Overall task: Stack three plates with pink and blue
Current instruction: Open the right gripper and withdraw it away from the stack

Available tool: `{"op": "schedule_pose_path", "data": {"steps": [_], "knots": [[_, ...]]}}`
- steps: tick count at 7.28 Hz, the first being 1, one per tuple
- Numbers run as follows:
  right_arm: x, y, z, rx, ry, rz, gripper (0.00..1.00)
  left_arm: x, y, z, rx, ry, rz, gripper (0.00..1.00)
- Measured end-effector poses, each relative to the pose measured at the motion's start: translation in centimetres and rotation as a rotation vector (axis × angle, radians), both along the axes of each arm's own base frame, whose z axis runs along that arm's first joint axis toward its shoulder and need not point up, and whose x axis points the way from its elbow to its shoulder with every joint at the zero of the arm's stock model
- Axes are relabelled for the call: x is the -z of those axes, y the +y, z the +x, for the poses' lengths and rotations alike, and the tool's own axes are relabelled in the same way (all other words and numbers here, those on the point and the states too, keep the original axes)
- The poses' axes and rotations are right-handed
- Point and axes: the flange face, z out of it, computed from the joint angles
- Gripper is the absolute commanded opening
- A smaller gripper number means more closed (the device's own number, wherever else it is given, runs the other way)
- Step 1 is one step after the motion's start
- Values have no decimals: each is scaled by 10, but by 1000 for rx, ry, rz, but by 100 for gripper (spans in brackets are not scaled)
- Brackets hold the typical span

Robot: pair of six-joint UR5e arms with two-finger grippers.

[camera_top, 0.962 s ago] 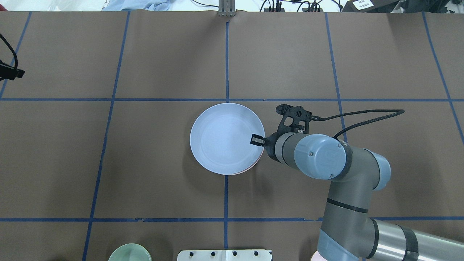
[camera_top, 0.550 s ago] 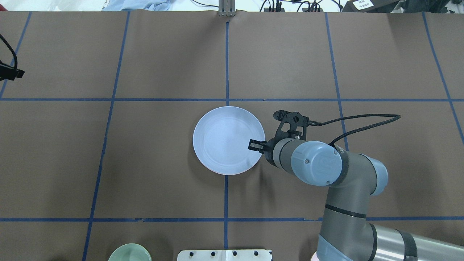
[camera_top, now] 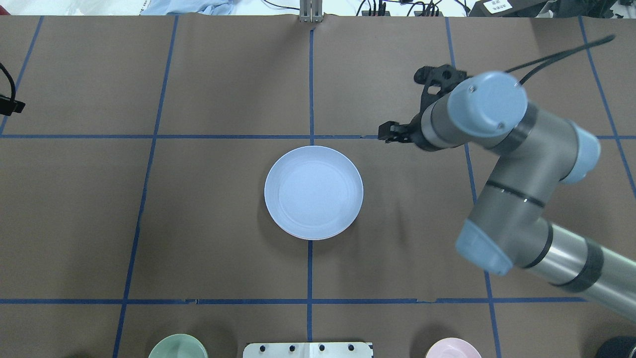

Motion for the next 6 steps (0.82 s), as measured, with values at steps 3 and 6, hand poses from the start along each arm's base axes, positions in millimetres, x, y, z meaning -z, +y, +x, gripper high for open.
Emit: {"op": "schedule_pose_path", "data": {"steps": [3,6], "knots": [[-59,-73,172,232,126,77,100,-44,0,-84,141,-18,-87,100],[-192,-46,336,382,142,96,100,-129,8,-175,119,19,-223,100]]}}
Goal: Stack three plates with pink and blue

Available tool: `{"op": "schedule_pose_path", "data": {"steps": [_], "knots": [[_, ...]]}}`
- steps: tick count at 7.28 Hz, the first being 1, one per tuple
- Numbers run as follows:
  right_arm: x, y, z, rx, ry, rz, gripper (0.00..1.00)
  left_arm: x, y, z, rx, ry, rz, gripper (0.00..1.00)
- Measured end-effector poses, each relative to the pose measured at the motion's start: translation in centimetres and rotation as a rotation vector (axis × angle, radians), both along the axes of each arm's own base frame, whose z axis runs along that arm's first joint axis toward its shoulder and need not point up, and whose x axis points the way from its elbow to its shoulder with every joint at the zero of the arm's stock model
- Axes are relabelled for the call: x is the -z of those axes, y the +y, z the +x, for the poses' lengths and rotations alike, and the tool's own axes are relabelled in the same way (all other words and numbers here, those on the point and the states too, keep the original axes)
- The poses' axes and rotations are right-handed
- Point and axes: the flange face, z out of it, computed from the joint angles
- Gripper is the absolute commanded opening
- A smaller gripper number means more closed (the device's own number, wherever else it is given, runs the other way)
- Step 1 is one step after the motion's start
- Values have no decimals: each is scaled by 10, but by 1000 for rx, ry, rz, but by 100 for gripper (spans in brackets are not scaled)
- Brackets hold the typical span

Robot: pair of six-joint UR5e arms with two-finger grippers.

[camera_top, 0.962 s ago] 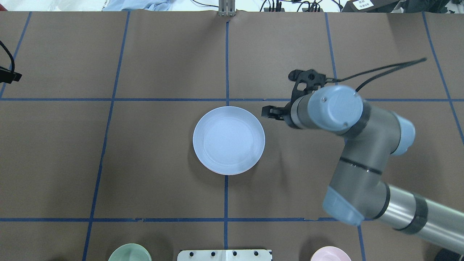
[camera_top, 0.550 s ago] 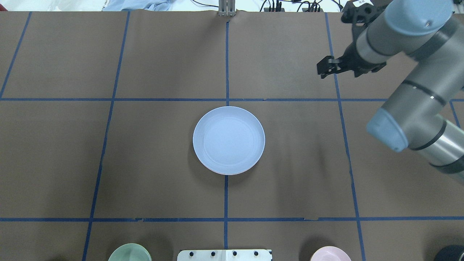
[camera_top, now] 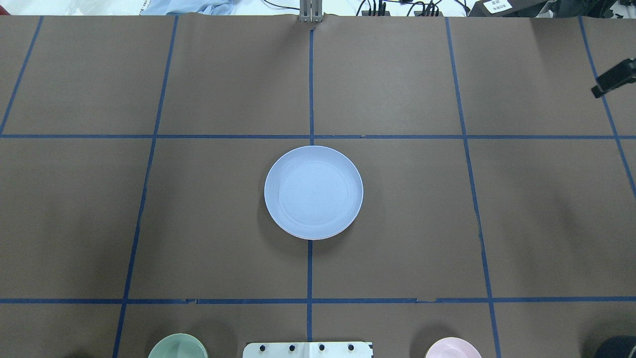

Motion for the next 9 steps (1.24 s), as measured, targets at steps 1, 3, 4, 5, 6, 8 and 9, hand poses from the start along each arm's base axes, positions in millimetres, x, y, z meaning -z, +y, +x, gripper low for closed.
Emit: {"op": "schedule_pose_path", "data": {"steps": [1,3,4,5,6,8,9], "knots": [[-41,25,28,-3,-1,-49,100,-19,9,-17,8,11,-53,100],[-115,73,58,-32,19,-174,100,-39,24,-35,34,25,-113,100],[-138,91,70,-51,23,-188,100,-42,28,-36,36,41,-135,100],[-151,106,79,-69,19,-172,100,-44,32,-34,30,73,-153,100],[-153,112,89,-90,16,-154,100,-45,37,-32,23,98,-159,100],[-156,116,97,-87,38,-126,100,-47,44,-30,9,105,-119,100],[-159,117,98,-75,40,-120,100,-48,47,-29,5,106,-103,100]]}}
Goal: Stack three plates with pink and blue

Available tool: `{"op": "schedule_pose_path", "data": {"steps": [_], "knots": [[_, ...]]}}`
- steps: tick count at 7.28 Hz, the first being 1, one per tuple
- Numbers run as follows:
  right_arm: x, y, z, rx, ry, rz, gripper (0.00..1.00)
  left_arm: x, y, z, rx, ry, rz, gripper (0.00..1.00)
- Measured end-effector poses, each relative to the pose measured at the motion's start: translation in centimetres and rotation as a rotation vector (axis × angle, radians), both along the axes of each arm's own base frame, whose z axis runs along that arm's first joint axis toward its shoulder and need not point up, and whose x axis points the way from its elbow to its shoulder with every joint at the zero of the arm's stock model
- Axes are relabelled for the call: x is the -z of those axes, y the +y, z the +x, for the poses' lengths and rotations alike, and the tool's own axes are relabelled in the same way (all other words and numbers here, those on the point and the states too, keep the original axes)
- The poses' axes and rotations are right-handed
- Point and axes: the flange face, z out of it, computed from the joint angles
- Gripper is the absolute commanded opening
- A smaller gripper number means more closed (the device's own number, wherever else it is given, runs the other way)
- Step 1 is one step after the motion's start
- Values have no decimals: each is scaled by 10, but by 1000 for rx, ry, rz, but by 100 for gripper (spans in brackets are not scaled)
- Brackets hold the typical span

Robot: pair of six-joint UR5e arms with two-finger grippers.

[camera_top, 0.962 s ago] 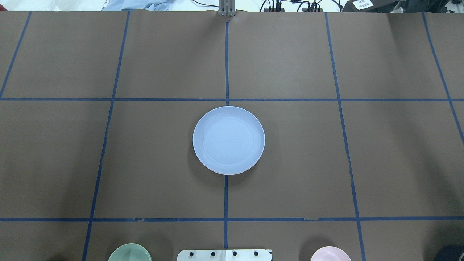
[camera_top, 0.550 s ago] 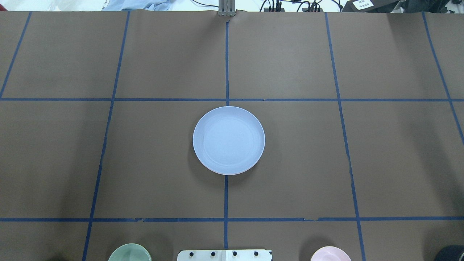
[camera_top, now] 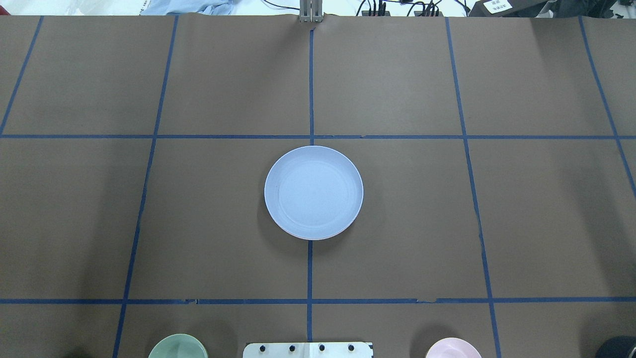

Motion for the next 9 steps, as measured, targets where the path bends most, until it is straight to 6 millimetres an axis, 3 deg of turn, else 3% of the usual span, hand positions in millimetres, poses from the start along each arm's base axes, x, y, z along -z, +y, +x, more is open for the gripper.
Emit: {"op": "schedule_pose_path", "data": {"steps": [5,7,9], "knots": [[-19,1,-1,2,-3,-31,100,-1,1,5,-6,-6,-6,100],[-21,1,-1,1,-8,-37,100,4,-6,38,-75,-9,1,100],[-21,2,-3,5,-34,-40,100,4,-6,51,-104,-11,2,100]]}}
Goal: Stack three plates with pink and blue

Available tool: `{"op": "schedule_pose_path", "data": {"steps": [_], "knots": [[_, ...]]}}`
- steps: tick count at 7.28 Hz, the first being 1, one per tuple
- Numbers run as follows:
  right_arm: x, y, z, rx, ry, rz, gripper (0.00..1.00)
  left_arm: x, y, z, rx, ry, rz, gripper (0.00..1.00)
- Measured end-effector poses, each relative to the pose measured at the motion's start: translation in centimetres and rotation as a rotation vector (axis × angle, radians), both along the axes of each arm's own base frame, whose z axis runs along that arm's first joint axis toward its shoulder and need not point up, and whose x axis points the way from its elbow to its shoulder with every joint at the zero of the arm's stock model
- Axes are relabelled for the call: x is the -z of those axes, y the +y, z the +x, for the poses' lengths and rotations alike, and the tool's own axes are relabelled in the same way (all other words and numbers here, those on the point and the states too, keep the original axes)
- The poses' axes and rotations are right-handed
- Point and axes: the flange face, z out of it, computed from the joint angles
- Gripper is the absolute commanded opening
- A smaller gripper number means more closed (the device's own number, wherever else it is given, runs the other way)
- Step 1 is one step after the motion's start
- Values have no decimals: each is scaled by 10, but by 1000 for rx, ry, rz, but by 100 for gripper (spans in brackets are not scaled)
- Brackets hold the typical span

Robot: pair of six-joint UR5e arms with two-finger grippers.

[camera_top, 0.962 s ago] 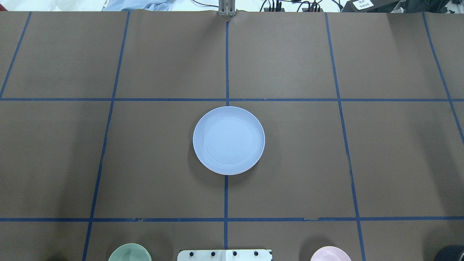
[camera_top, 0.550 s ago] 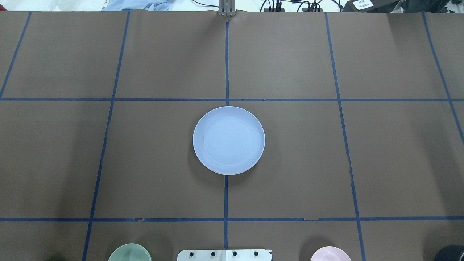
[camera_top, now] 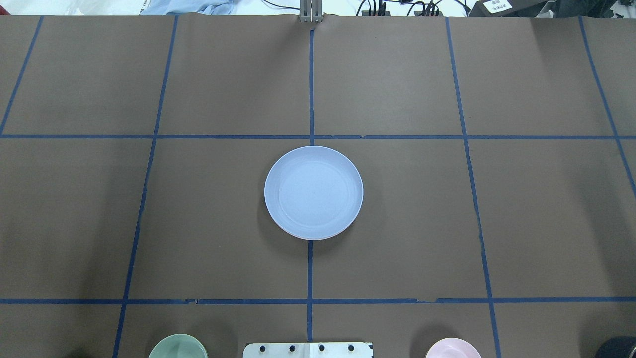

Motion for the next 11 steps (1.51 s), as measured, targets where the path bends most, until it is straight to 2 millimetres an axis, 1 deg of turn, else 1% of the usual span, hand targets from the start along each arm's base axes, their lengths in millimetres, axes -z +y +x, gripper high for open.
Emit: {"op": "schedule_pose_path", "data": {"steps": [7,11], "knots": [[4,-4,-2,7,-16,12,100,-3,2,1,-3,0,-7,100],[-4,-2,-2,14,-14,1,100,-4,1,2,-5,1,-8,100]]}}
